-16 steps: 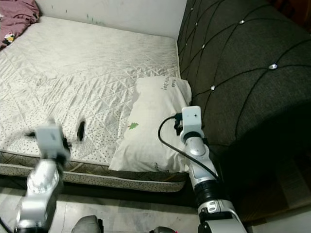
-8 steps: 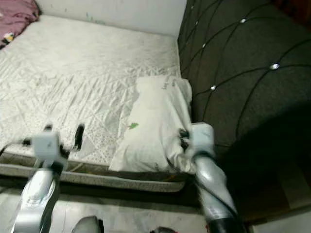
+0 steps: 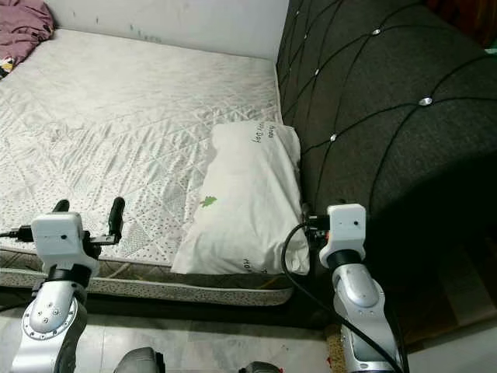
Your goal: Clean up the room
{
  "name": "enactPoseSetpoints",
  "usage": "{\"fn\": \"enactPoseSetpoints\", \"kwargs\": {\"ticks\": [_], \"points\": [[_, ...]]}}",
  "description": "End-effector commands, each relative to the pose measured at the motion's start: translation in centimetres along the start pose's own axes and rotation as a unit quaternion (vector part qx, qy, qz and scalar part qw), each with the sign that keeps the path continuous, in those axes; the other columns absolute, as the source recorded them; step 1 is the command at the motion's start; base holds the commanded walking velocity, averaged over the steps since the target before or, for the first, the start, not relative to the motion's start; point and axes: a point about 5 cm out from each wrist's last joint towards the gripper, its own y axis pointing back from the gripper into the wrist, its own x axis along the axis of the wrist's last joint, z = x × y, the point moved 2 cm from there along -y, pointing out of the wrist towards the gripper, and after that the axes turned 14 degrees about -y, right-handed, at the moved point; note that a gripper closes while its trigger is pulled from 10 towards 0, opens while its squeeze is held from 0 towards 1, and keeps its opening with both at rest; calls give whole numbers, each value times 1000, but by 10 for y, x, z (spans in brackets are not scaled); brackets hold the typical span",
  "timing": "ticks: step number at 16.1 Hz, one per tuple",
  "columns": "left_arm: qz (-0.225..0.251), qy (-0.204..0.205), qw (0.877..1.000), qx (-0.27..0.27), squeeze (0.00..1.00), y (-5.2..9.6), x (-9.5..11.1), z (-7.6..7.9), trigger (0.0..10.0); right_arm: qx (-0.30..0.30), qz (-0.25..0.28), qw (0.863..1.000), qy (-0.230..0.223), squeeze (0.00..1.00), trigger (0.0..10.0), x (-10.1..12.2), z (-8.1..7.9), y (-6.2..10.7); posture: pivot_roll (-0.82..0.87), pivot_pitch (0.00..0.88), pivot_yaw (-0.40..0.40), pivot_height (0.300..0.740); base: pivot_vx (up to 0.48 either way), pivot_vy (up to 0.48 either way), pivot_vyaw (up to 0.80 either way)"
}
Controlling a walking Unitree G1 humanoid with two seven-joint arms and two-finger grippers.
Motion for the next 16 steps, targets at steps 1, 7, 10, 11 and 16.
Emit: {"fn": "enactPoseSetpoints", "kwargs": {"ticks": [1,7,10,11,16], "points": [[-4,14,1000,-4,0,1,2,1,10000,6,5,1000,3,0,10000,7,0,-4,-20,0,-110,740,0,0,0],[-8,35,999,-5,0,-2,4,4,10000,15,8,1000,4,0,10000,15,-6,-17,-22,0,-119,740,0,200,-305],[-8,39,999,-7,0,-4,5,5,10000,19,10,1000,7,0,10000,17,-7,-21,-24,0,-122,740,0,480,0],[-8,40,999,-6,0,-4,5,5,10000,19,11,1000,8,0,10000,18,-7,-22,-24,0,-122,740,0,480,0],[1,46,999,-7,0,-7,8,4,10000,21,16,1000,6,0,10000,21,-11,-27,-23,0,-122,740,0,480,0]]}}
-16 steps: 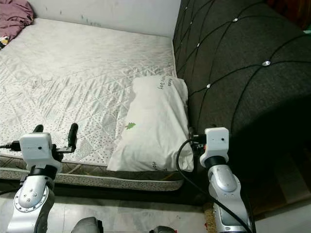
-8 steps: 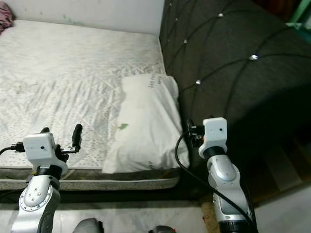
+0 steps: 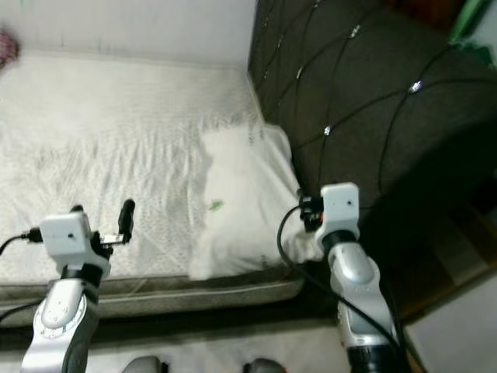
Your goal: Clean up the room
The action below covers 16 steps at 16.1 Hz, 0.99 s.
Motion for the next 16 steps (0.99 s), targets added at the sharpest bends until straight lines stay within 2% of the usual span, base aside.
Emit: {"fn": "enactPoseSetpoints", "kwargs": {"ticks": [1,5,6,13,16], "points": [[4,-3,1000,5,0,-1,2,-5,10000,4,3,1000,-1,0,10000,3,-2,-3,-24,0,-122,740,0,480,0],[1,-2,1000,6,0,-3,2,-4,10000,5,5,1000,2,0,10000,3,-3,-5,-24,0,-122,740,0,480,0],[16,-2,1000,4,0,-3,5,-4,10000,6,5,1000,2,0,10000,3,-3,-6,-25,0,-123,740,0,480,0],[31,-2,999,-12,0,-3,9,-1,10000,12,6,1000,6,0,10000,3,-6,-8,-24,0,-125,740,0,0,0],[34,0,999,-15,0,-3,10,-1,10000,15,7,1000,7,0,10000,3,-7,-10,-23,0,-126,740,324,0,0]]}}
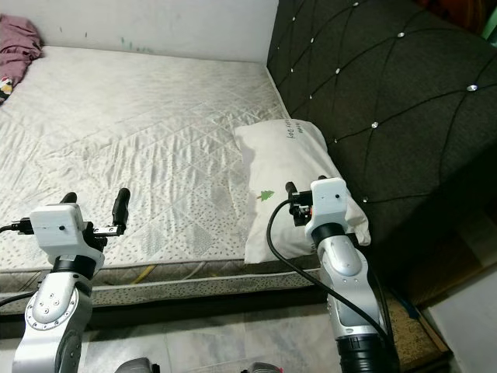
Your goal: Clean up the room
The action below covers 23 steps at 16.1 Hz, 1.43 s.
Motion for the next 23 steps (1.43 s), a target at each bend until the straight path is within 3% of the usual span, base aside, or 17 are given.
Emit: {"fn": "enactPoseSetpoints", "kwargs": {"ticks": [1,10,20,23], "points": [[11,3,1000,-9,0,-1,4,3,10000,-6,3,1000,6,0,10000,3,6,-1,-23,0,-127,740,337,0,0],[13,1,1000,-12,0,-3,4,4,10000,-2,4,1000,7,0,10000,1,4,-3,-17,0,-127,740,350,0,0],[9,-3,1000,-9,0,-4,4,4,10000,-1,5,1000,6,0,10000,1,3,-4,-13,0,-125,740,0,0,0],[5,12,1000,-3,0,-5,3,3,10000,-2,3,1000,5,0,10000,0,4,-5,-14,0,-127,740,0,465,0]]}}
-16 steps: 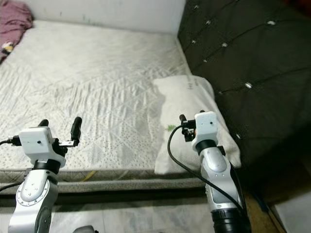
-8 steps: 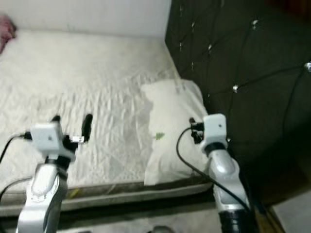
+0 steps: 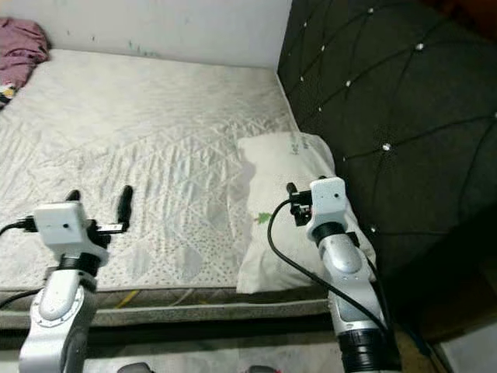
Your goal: Clean up the room
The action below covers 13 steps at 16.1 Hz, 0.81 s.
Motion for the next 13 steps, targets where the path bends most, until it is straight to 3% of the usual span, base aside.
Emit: {"fn": "enactPoseSetpoints", "kwargs": {"ticks": [1,11,13], "points": [[-5,0,1000,1,0,-1,-1,-2,10000,3,8,1000,0,0,10000,4,0,-1,-14,0,-127,740,0,465,0],[-9,-3,1000,10,0,-1,-3,-5,10000,1,10,1000,-1,0,10000,5,0,-5,-20,0,-126,740,0,464,0],[-10,-3,1000,10,0,-1,-3,-5,10000,3,8,1000,-1,0,10000,4,-1,-6,-14,0,-126,740,0,461,-738]]}}
